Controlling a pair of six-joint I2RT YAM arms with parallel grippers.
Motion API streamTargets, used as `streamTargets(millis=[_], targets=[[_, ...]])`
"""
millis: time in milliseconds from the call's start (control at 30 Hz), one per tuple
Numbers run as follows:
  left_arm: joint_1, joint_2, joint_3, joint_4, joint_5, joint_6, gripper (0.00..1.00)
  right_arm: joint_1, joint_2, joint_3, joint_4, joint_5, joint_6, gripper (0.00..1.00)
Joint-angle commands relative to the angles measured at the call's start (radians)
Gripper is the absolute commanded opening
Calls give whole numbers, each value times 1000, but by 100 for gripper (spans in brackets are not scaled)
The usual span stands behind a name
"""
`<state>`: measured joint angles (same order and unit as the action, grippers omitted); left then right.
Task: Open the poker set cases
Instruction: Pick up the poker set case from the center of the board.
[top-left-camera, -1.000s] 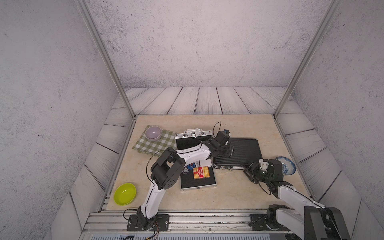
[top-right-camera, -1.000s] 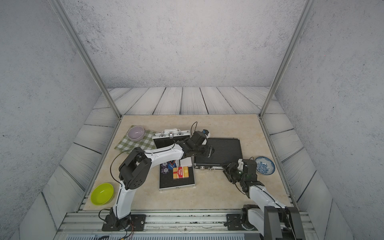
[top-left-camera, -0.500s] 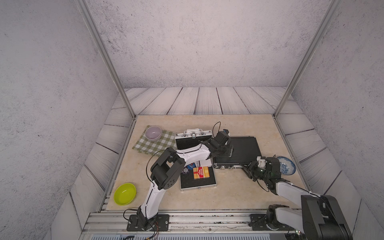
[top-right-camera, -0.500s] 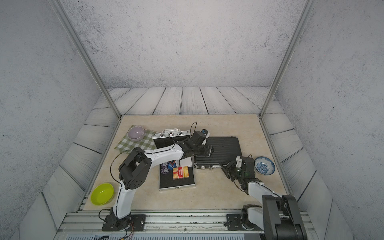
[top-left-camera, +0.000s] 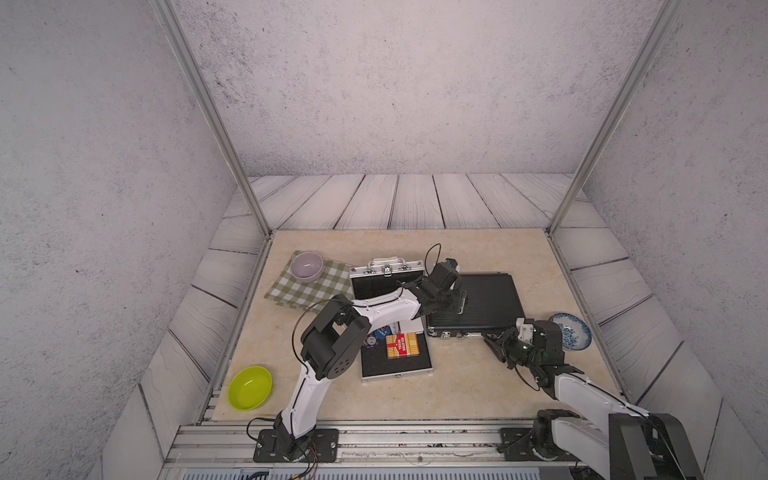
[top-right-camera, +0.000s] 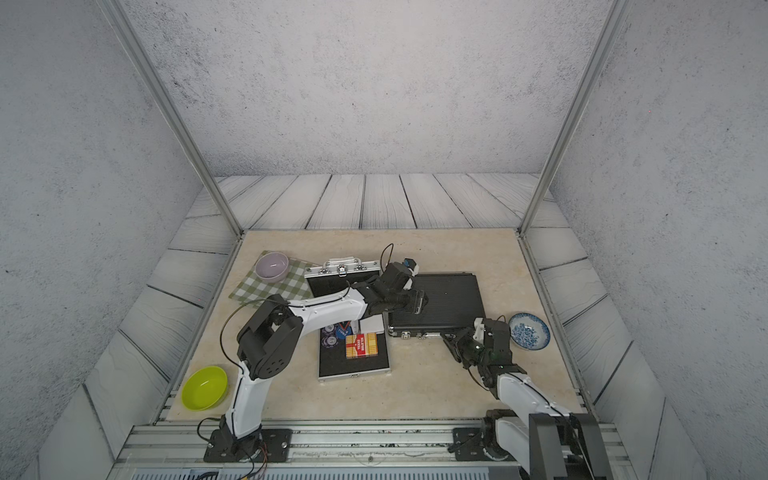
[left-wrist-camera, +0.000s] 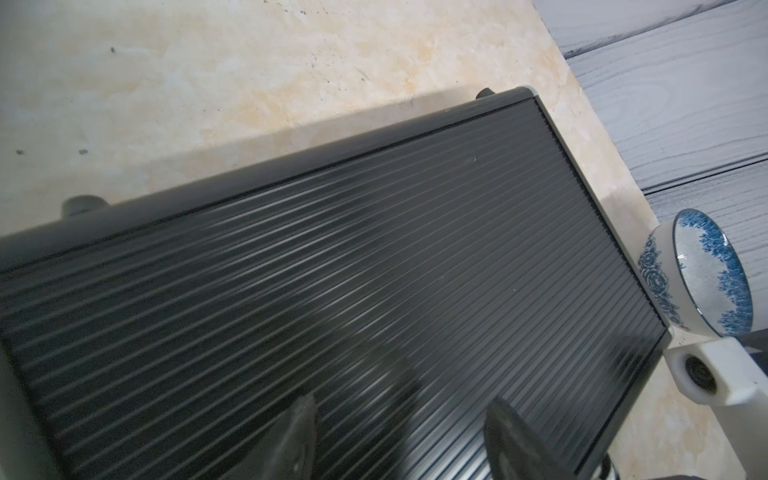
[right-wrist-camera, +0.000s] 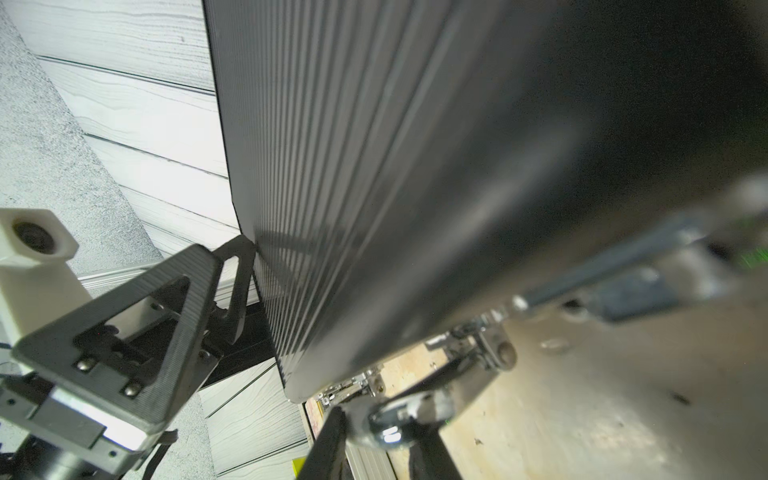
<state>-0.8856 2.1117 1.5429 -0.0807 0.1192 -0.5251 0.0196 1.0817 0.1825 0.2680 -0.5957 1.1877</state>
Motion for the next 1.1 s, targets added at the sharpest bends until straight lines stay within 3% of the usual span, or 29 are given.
streamTargets(millis=[0, 300, 567, 633, 733, 867, 967, 1067], targets=[[-5, 25, -59, -157, 36, -30, 68, 0, 39, -65, -328, 42, 71, 26], [-6, 21, -61, -151, 35, -30, 68, 0, -96, -76, -436, 90, 59, 31], [-6, 16, -70, -143, 40, -36, 68, 1, -36, -58, -359, 99, 68, 41], [-5, 13, -73, -142, 37, -35, 68, 1, -26, -29, -361, 88, 24, 41], [-4, 6, -76, -140, 36, -29, 68, 1, -38, 72, -467, 84, -150, 43], [-3, -1, -72, -137, 36, -27, 68, 0, -106, 124, -605, 208, -276, 45], [-2, -5, -72, -134, 43, -30, 68, 0, -104, 86, -528, 232, -302, 45], [-2, -9, -76, -134, 44, -30, 68, 0, -31, 73, -401, 169, -325, 45]])
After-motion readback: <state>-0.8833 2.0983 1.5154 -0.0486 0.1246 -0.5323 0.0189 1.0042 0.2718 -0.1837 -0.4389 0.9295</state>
